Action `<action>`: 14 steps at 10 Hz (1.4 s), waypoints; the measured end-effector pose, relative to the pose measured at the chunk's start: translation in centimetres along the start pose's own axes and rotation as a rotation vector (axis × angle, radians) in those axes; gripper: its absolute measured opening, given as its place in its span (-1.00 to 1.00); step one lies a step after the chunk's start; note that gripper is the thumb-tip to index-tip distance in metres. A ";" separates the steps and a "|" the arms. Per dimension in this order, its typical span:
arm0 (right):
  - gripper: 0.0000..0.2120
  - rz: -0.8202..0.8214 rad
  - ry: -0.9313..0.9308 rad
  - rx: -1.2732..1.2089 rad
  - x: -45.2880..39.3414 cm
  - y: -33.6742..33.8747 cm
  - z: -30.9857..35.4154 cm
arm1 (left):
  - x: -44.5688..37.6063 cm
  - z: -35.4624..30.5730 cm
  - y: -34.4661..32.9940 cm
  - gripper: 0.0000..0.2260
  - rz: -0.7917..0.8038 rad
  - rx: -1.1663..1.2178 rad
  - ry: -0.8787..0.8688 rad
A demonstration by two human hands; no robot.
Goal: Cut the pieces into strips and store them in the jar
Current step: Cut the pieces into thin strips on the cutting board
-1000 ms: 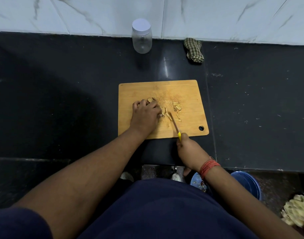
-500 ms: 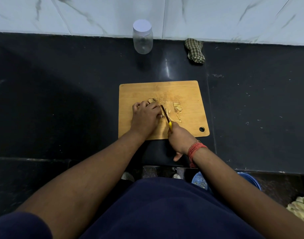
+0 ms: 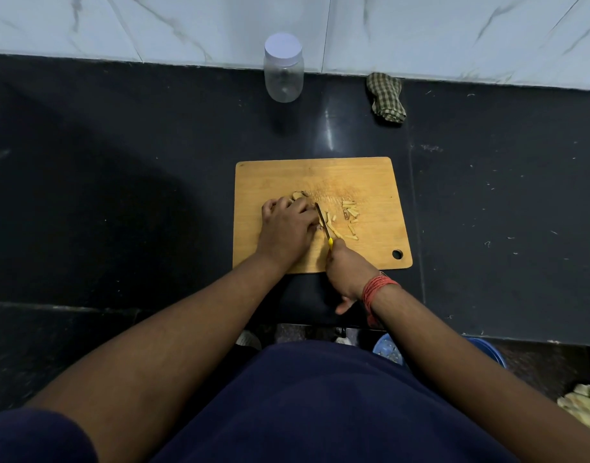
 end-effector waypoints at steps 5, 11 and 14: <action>-0.65 0.029 0.008 0.127 0.3 -0.5 -1.3 | 0.2 0.1 0.1 -0.90 -0.048 -0.006 0.009; -0.79 0.020 -0.013 -0.021 2.5 1.4 -2.1 | 0.5 0.4 -0.4 -0.85 -0.005 0.051 0.041; -0.59 0.052 -0.029 -0.055 0.4 0.1 -0.7 | 0.4 0.5 -0.3 -0.87 0.018 0.073 0.047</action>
Point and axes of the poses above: each hand's wrist, its own x-axis away from the middle knuckle, its own y-axis out of the back of the hand, z = x × y, the point moved 7 cm from there along -x, towards the middle knuckle, and after that the axes turned 3 degrees about -z, right-handed, at the moved point
